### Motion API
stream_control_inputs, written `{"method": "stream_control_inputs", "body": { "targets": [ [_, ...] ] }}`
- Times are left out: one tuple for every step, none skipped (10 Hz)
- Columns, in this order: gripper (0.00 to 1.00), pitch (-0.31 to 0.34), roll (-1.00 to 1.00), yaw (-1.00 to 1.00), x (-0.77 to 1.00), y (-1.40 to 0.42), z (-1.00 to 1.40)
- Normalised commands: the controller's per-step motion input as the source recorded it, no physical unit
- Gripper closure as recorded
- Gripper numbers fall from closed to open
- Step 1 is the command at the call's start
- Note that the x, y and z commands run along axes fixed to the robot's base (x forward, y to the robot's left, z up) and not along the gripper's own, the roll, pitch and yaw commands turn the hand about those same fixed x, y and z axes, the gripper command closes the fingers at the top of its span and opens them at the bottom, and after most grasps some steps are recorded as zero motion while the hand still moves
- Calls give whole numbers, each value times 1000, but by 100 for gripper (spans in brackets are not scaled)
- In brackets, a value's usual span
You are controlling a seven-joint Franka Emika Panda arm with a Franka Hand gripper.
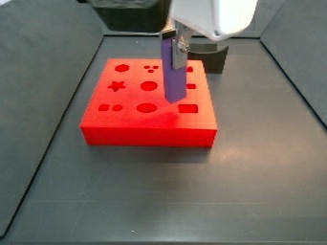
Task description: Insert the rectangle object.
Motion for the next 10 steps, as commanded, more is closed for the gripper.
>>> {"method": "stream_control_inputs", "body": {
  "targets": [
    [100,414,-94,-620,60,0,-49],
    [100,471,-94,-563,63,0,-57],
    [100,426,-101,-560,111,0,-49],
    [100,391,-99,-557,154,0,-54],
    [100,324,-146,-549,249,0,0],
    [100,116,-266,-514,574,0,-63],
    [100,57,-249,-486,689,77,-94],
    [100,46,-236,-520,669,103,-31],
    [100,99,-101,-654,434,203,-97],
    [100,216,0,-783,26,223,-49]
  ]
}}
